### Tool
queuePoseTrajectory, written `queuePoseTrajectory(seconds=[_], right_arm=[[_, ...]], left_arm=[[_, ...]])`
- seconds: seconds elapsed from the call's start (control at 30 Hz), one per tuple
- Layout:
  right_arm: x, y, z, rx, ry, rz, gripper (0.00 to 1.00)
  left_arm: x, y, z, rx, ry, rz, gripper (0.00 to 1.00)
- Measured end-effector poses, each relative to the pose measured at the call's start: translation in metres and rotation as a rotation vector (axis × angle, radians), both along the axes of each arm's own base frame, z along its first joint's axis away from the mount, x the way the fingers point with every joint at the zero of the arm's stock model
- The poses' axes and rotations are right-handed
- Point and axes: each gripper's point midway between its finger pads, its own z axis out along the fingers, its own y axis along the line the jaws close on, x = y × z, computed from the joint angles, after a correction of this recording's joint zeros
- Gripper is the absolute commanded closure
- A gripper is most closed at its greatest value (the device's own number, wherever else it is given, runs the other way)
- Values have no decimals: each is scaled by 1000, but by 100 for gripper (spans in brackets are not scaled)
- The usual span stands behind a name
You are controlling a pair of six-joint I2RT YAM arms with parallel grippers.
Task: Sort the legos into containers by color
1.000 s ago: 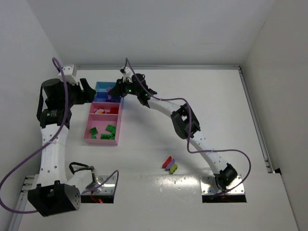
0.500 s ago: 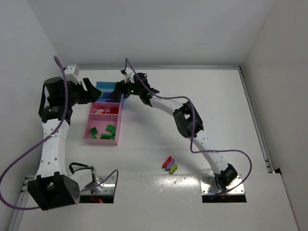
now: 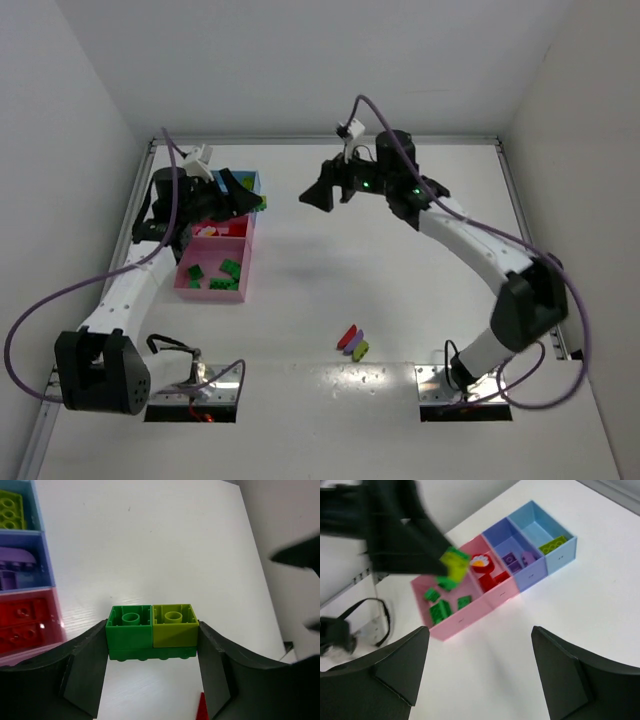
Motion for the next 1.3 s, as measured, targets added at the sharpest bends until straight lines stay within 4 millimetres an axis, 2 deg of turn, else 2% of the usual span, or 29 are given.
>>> queuePoseTrajectory(seconds=[0.1,0.13,0.2,0.3,0.4,0.53,0.67,0.87,1.07,1.3], right_arm=[[-42,-33,16,-5,-30,-31,17],[-46,-38,15,-7,-28,-40,17],[-52,-64,1,-10,21,-103,17],[-47,-93,-32,-18,140,-207,16],[-46,-101,-61,-14,272,-267,16],[-41,-86,-79,-13,359,-281,16],[-31,-56,-83,-7,401,-264,15],[-14,-14,-75,22,424,-254,15],[12,23,-68,37,390,-265,15],[11,46,-72,22,372,-265,17]], left_arm=[[6,-16,-14,-58,65,22,100],[10,-20,-18,-72,86,33,100],[19,-26,-31,-103,139,73,100],[27,-35,-54,-128,226,123,100],[33,-43,-66,-136,284,165,100],[47,-55,-48,-159,262,181,100],[57,-57,-30,-187,225,200,100],[63,-58,-39,-213,265,229,100],[64,-65,-45,-261,309,225,100],[65,-72,-36,-319,311,205,100]])
